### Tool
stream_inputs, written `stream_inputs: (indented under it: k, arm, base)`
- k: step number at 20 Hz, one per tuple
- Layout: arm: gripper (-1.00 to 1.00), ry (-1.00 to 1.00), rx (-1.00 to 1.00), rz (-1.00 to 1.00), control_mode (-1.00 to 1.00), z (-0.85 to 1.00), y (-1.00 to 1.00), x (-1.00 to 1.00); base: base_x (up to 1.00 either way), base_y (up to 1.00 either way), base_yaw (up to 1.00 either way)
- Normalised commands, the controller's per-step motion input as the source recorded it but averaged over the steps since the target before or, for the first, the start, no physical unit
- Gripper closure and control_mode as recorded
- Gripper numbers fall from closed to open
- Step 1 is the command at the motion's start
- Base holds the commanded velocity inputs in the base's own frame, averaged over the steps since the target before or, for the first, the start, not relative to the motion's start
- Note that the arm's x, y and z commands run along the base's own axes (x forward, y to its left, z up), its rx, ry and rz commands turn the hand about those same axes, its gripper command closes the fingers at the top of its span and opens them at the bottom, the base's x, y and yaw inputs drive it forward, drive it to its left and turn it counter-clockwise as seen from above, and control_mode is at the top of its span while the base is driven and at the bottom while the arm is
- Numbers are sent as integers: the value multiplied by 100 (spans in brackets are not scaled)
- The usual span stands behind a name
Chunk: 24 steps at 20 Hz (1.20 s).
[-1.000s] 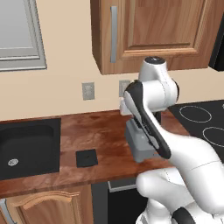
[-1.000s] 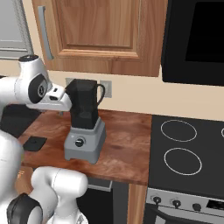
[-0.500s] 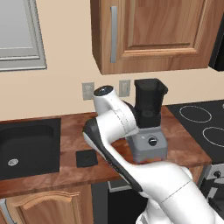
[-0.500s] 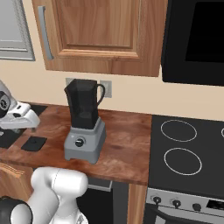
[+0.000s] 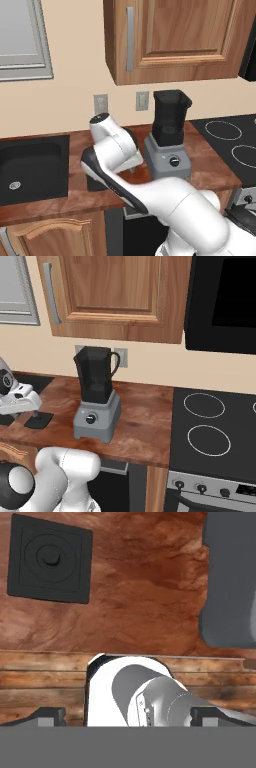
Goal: Close the lid blender by securely placing the lid on top.
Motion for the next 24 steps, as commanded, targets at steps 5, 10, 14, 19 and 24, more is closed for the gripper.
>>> stream_inputs:
  k: [5, 10, 14, 19, 24]
  arm:
    - [-100, 4, 0, 0, -100, -41, 30, 30]
    - [-100, 8, 0, 0, -100, -22, 0, 5]
    - [-100, 10, 0, 0, -100, -3, 17, 41]
    - [-100, 3, 0, 0, -100, 0, 22, 45]
    - [-100, 0, 0, 0, -100, -9, 33, 30]
  base:
    - [0, 0, 0]
    - [0, 0, 0]
    - [0, 0, 0]
    - [0, 0, 0]
    - [0, 0, 0]
